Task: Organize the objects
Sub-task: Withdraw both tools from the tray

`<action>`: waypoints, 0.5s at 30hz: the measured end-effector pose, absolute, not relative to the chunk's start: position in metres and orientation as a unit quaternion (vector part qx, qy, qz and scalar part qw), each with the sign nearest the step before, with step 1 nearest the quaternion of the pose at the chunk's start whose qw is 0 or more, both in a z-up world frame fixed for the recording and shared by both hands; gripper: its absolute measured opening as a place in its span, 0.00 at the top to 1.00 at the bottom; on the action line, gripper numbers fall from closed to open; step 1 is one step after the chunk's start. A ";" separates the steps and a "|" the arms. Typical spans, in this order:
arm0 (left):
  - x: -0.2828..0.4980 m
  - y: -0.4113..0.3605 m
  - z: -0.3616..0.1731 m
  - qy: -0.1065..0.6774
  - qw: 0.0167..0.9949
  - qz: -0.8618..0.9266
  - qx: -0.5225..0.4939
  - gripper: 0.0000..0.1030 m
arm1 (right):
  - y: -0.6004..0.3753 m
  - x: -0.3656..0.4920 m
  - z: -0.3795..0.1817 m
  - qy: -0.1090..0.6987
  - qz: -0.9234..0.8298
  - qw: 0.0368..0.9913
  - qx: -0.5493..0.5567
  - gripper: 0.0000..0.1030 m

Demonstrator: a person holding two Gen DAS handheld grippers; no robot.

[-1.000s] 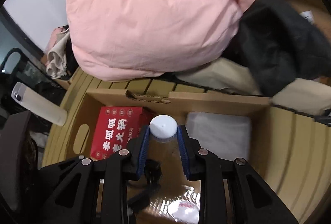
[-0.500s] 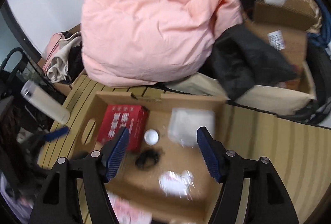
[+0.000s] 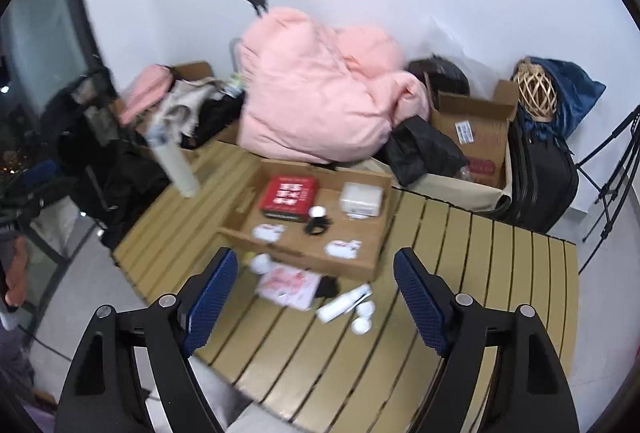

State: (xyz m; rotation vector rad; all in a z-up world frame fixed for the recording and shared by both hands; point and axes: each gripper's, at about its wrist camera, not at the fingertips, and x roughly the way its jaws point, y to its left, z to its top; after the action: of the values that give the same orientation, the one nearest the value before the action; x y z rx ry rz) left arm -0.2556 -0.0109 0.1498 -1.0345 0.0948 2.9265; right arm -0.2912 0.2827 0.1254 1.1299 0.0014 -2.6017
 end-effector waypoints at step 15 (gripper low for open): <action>-0.050 -0.049 0.027 0.016 0.022 0.952 -0.304 0.00 | 0.237 -0.032 0.043 0.045 -0.952 0.127 0.275 0.19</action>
State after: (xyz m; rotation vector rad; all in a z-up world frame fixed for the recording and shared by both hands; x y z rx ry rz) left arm -0.0497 -0.0491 0.0270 -0.9432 0.0511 2.9495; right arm -0.0317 0.2370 0.0429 0.8011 0.1300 -2.7698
